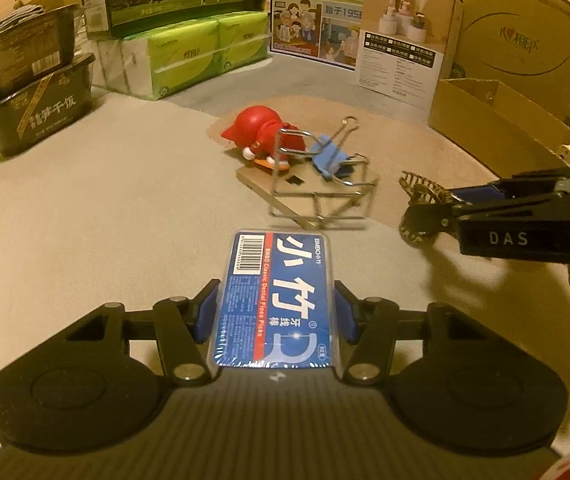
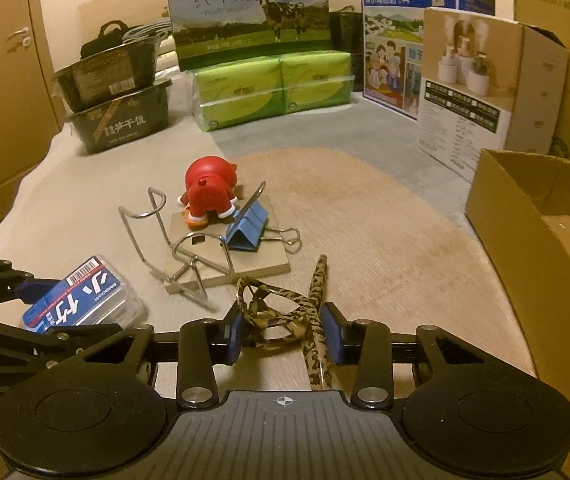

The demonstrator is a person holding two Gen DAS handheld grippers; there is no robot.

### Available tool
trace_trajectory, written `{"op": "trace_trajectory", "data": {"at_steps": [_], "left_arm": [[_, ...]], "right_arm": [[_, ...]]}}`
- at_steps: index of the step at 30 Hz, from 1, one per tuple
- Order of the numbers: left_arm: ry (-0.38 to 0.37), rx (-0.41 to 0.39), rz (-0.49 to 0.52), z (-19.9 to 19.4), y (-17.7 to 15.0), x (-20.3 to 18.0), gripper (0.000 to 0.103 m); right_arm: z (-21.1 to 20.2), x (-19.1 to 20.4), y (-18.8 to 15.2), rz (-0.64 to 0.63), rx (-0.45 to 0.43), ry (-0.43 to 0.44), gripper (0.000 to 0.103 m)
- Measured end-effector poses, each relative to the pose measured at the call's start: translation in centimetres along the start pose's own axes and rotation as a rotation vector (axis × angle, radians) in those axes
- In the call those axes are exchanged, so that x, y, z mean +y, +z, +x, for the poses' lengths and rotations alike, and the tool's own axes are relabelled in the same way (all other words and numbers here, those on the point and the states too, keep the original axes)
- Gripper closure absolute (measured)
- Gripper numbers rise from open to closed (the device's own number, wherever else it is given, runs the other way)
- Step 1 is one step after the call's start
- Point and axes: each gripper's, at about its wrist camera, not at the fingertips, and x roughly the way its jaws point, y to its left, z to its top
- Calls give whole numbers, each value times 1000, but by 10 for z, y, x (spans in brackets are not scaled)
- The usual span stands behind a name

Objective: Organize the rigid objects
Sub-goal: 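Grasp the blue-white toothpick box with the left gripper while the right grasps the patterned cord, then carry the toothpick box and the cord in both grippers over the cardboard box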

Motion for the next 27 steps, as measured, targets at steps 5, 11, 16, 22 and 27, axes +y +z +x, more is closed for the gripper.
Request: {"op": "trace_trajectory", "data": {"at_steps": [5,11,16,22,27], "left_arm": [[-4,5,-61,-17,-13,-16,49],[-5,-9,-83,-47,-24,-44,49],[2,-21,-93,-71,-27,-66,49],[11,-40,-120,-93,-27,-85,49],[3,-59,-107,-108,-22,-100,49]], "right_arm": [[-28,-5,-16,37,14,-6,63],[-72,-8,-32,70,-6,-12,63],[-108,-11,-40,75,-28,-19,63],[-145,-16,-45,83,-52,-27,63],[-171,-21,-49,86,-76,-37,63]]}}
